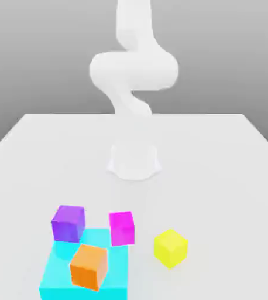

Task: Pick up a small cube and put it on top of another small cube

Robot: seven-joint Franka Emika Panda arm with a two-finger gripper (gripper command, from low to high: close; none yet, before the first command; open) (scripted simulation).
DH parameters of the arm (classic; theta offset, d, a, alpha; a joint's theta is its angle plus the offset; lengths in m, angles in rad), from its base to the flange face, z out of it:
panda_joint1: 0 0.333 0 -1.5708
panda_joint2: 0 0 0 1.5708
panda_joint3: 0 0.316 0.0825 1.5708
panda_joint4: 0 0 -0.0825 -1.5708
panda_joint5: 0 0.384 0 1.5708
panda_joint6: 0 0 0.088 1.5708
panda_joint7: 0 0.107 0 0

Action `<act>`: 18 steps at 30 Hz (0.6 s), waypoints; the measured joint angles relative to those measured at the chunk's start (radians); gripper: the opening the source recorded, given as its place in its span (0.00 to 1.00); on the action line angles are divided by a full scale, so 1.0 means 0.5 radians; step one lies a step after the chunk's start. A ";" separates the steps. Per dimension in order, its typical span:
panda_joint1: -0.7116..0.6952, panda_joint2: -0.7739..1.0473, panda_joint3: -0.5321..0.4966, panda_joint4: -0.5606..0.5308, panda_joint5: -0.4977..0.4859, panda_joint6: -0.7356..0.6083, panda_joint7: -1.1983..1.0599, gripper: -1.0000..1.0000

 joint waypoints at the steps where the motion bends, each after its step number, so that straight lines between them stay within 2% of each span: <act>1: 0.021 0.042 -0.005 -0.021 -0.029 0.024 -0.076 0.50; 18: 0.351 0.697 -0.201 -0.353 -0.363 0.387 -1.362 0.50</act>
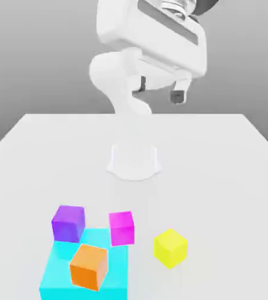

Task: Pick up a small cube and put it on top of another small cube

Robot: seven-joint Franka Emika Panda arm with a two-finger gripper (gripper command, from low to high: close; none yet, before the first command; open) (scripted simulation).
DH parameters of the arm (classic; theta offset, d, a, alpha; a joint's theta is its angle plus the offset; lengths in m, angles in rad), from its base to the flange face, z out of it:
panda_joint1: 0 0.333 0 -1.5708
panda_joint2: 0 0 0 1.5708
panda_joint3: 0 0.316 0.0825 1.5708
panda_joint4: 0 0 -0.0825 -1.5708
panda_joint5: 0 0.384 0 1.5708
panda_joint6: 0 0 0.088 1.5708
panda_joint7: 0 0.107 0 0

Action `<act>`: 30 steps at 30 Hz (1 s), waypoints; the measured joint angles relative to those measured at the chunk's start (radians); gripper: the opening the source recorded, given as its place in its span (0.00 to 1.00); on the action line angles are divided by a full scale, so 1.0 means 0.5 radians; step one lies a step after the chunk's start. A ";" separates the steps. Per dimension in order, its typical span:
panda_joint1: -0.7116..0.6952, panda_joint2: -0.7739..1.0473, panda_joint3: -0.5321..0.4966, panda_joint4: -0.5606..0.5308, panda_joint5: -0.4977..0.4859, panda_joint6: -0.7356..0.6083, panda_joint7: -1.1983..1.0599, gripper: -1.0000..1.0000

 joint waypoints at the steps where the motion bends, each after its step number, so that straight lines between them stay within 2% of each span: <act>1: 0.019 0.038 -0.015 -0.020 -0.009 0.022 -0.083 0.50; 8: 0.157 0.303 -0.126 -0.158 -0.028 0.181 -0.695 0.50; 15: 0.289 0.567 -0.210 -0.301 0.065 0.351 -1.388 0.50; 20: 0.373 0.753 -0.217 -0.405 0.233 0.475 -1.954 0.50; 24: 0.394 0.898 -0.156 -0.486 0.441 0.570 -2.461 0.50; 30: 0.262 1.293 0.032 -0.438 0.693 0.885 -2.730 0.50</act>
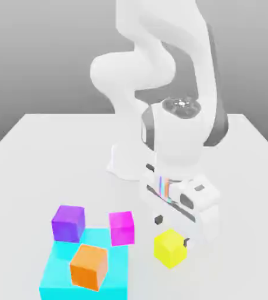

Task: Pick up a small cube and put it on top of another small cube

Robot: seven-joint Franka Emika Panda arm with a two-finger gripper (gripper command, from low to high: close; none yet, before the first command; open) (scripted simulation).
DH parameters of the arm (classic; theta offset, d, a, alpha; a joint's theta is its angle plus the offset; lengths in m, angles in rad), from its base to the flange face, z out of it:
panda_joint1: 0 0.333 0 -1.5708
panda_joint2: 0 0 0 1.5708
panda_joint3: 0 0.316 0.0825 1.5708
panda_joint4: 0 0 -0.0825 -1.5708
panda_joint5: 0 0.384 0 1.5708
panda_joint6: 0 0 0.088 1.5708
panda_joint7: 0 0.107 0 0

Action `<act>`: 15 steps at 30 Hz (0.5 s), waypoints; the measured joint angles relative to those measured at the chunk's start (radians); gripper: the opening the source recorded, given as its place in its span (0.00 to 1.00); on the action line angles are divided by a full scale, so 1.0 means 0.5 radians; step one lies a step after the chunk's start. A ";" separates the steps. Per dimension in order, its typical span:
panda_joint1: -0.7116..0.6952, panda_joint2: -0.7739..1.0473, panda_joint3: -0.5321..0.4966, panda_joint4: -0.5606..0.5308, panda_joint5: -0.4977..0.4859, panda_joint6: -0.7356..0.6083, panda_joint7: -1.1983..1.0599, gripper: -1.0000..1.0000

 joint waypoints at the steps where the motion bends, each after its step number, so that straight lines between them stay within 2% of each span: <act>1: -0.029 0.073 0.033 0.012 0.017 0.060 -0.017 0.50; 2: -0.045 0.112 0.050 0.018 0.026 0.091 -0.026 0.00; 9: -0.044 0.104 0.050 0.017 0.030 0.081 -0.028 0.00; 15: 0.026 -0.286 -0.064 -0.054 -0.158 -0.235 0.112 0.00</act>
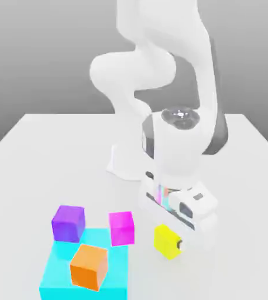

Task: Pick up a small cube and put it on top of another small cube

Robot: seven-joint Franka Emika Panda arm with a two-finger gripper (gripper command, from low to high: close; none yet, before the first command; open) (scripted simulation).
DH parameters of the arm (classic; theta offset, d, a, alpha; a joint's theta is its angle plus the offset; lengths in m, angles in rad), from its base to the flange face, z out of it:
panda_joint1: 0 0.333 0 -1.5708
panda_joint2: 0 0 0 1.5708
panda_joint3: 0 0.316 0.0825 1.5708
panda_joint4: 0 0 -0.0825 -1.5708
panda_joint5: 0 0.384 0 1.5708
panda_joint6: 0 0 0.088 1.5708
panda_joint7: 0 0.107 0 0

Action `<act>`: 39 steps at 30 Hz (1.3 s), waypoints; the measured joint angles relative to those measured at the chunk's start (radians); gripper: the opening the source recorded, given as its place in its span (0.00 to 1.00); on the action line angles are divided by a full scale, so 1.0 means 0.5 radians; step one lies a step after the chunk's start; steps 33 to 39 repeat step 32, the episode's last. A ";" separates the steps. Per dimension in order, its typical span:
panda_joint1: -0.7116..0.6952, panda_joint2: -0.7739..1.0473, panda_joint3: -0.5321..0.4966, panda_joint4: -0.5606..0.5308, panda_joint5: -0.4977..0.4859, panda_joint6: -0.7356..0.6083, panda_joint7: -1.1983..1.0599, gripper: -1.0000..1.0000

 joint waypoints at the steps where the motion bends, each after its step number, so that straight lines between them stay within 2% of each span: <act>1: 0.008 -0.020 -0.002 0.027 -0.021 -0.034 0.020 0.00; 7: -0.075 -0.164 -0.093 0.176 -0.343 -0.288 -0.195 0.00; 12: -0.155 -0.342 -0.152 0.206 -0.465 -0.494 -0.553 0.00; 23: -0.164 -0.734 -0.404 0.214 -0.414 -0.912 -1.568 0.00; 28: -0.122 -0.499 -0.474 0.117 -0.286 -0.599 -1.746 0.00; 29: -0.120 -0.453 -0.478 0.105 -0.268 -0.543 -1.761 1.00; 39: -0.120 -0.453 -0.478 0.105 -0.268 -0.543 -1.761 1.00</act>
